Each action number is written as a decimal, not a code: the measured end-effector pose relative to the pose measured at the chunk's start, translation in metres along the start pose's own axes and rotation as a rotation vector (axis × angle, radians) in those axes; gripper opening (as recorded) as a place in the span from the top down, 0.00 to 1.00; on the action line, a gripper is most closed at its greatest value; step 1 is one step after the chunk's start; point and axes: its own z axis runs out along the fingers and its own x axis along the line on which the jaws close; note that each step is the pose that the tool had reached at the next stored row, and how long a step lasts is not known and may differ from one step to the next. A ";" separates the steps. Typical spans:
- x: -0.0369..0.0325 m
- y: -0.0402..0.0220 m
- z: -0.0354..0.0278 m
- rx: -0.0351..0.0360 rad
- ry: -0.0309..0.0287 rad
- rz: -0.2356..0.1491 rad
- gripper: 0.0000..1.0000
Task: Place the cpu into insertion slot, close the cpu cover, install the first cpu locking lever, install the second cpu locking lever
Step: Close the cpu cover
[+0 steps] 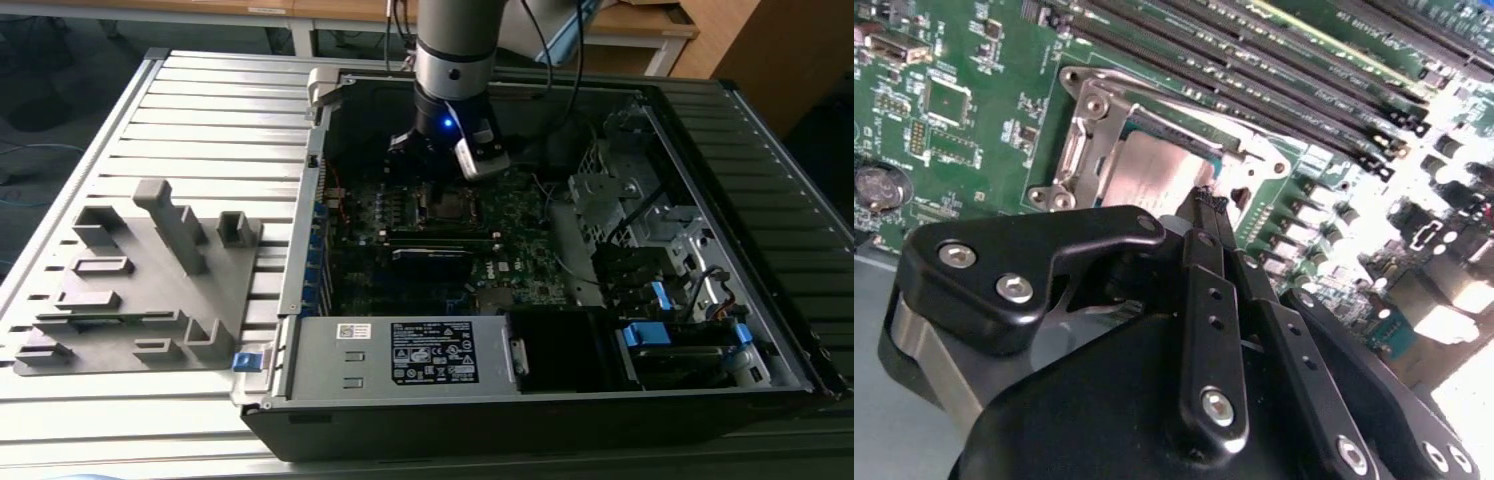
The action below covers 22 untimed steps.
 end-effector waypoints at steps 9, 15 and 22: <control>0.0068 -0.0034 0.0034 -0.0110 -0.0011 -0.004 0.89; 0.0068 -0.0034 0.0034 -0.0271 0.0009 -0.004 0.89; 0.0105 -0.0041 0.0079 -0.0301 0.0012 -0.004 0.89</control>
